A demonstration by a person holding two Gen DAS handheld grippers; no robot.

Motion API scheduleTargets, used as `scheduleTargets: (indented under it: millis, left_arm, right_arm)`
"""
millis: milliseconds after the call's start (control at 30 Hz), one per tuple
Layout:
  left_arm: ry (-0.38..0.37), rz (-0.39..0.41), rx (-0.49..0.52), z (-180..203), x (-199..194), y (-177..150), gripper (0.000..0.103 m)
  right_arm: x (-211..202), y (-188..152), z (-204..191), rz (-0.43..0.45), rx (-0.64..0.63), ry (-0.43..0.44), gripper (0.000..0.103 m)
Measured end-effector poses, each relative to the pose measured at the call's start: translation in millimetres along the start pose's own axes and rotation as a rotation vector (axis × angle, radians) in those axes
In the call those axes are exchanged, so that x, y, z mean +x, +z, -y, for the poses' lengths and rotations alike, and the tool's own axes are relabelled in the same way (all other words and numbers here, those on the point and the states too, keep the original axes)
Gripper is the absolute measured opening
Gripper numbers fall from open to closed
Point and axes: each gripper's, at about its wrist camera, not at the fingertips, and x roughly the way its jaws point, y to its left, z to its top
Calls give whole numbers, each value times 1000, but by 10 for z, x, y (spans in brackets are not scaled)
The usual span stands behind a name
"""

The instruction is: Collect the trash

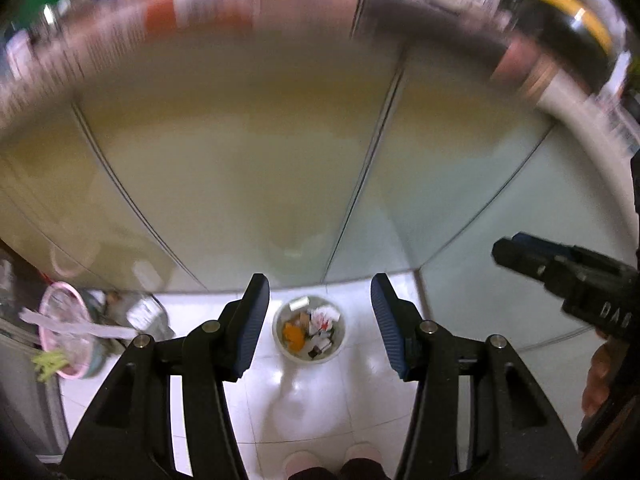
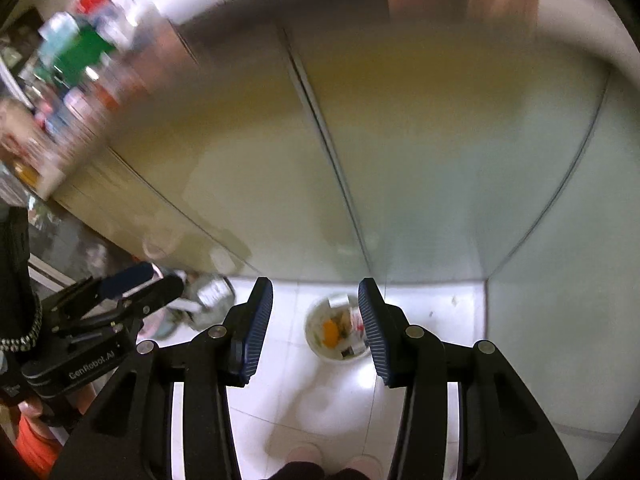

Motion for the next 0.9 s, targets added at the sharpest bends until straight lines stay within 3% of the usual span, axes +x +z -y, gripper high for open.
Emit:
scheduleTargets:
  millis: [133,233,367,467,633,700,767,900]
  left_arm:
    - [-1,87,-11,191,-1080,383,52]
    - [-4,200,-13,329,-1984,566,52]
    - [13,340,2,465,-2857,639,52]
    - [-3,440,8,529,-3445,574,52]
    - [-37,550,27,483,-4189,355,69]
    - [-47,570,48,449,-4411,225,78]
    - [-39,583,56,408,-4588,106,94]
    - [-27,598,55,344,-4858,-183,98]
  right_arm:
    - [-1100,407,-273,93,-32,21,41]
    - [-2011,619,-546,210,-72,28,41]
    - [-2929,626,-834,368,-111,50,41]
    - [-3398,490,-1081,473,-138,49,41]
    - [-3865,206,-1455,573,-161,41,43]
    - [-4019,41,-1618,593,-168,13,55]
    - [-4106,-96,-1699,607,-173,-7,70]
    - [-4218,-302,-1840,632,-176,-51,86]
